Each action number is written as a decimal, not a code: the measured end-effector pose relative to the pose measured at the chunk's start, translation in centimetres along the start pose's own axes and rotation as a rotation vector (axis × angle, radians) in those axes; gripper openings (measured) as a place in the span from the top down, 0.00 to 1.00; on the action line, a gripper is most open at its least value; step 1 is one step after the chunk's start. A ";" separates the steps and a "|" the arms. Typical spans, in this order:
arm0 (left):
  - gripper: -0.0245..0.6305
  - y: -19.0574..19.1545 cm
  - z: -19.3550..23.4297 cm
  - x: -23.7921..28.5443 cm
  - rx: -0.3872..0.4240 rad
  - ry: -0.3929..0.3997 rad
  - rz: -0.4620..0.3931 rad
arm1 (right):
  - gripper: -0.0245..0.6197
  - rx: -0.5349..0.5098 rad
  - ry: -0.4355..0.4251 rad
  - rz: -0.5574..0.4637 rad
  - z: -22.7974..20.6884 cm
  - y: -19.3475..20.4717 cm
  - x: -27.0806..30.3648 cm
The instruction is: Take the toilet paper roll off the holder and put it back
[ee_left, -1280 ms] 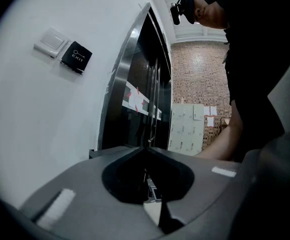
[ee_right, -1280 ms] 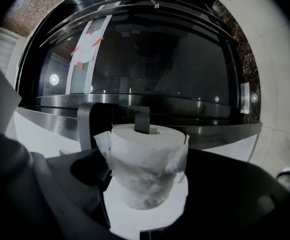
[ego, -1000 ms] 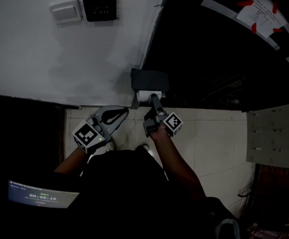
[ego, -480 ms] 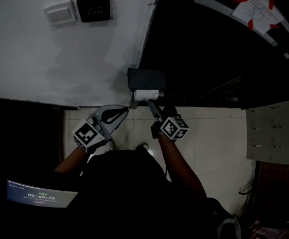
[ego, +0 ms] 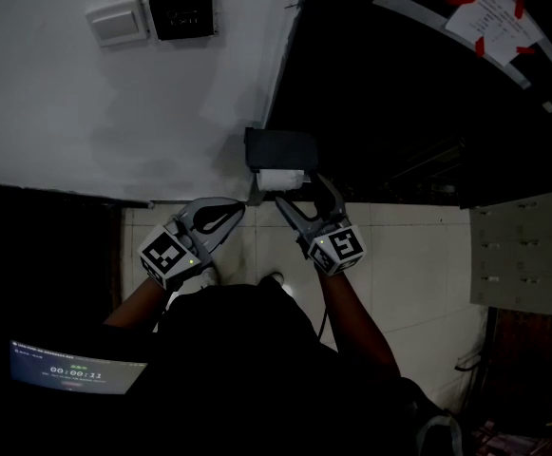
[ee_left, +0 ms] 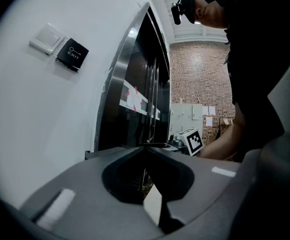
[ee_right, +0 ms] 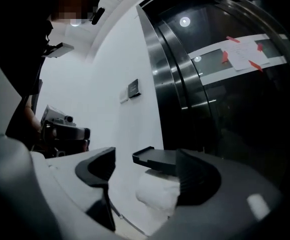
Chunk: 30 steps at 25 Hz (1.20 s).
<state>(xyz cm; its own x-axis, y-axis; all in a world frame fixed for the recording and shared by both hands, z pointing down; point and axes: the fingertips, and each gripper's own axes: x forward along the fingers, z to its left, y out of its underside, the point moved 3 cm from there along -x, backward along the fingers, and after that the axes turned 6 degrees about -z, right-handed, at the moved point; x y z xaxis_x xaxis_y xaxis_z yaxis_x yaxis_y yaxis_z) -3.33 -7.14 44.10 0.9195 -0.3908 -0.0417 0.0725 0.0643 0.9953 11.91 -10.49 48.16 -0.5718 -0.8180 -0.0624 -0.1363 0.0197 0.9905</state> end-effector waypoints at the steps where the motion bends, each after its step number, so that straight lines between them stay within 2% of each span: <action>1: 0.96 0.0 0.1 0.0 0.000 -0.002 0.000 | 0.46 0.003 -0.018 -0.018 0.4 -0.5 -0.1; 3: 0.96 0.0 0.1 -0.1 -0.002 -0.004 -0.002 | 0.76 -0.006 -0.056 -0.045 1.2 -1.3 -0.3; 4: 0.96 0.0 0.2 -0.1 -0.003 -0.005 -0.002 | 0.87 -0.013 -0.071 -0.045 1.5 -1.5 -0.5; 6: 0.96 0.0 0.2 -0.1 -0.007 -0.004 0.001 | 0.96 -0.019 -0.086 -0.028 1.6 -1.3 -0.6; 18: 0.96 0.3 0.6 -0.1 0.000 -0.005 0.008 | 0.96 -0.024 -0.187 -0.016 4.6 -3.1 -0.1; 30: 0.96 0.2 0.5 -0.2 -0.011 -0.012 0.008 | 0.96 -0.041 -0.218 -0.017 5.7 -3.6 0.2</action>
<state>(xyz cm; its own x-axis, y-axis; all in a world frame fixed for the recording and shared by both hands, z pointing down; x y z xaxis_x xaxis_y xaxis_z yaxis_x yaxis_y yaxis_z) -3.68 -7.57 44.31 0.9153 -0.4014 -0.0331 0.0701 0.0778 0.9945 7.68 -7.40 43.84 -0.7318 -0.6742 -0.0998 -0.1170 -0.0199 0.9929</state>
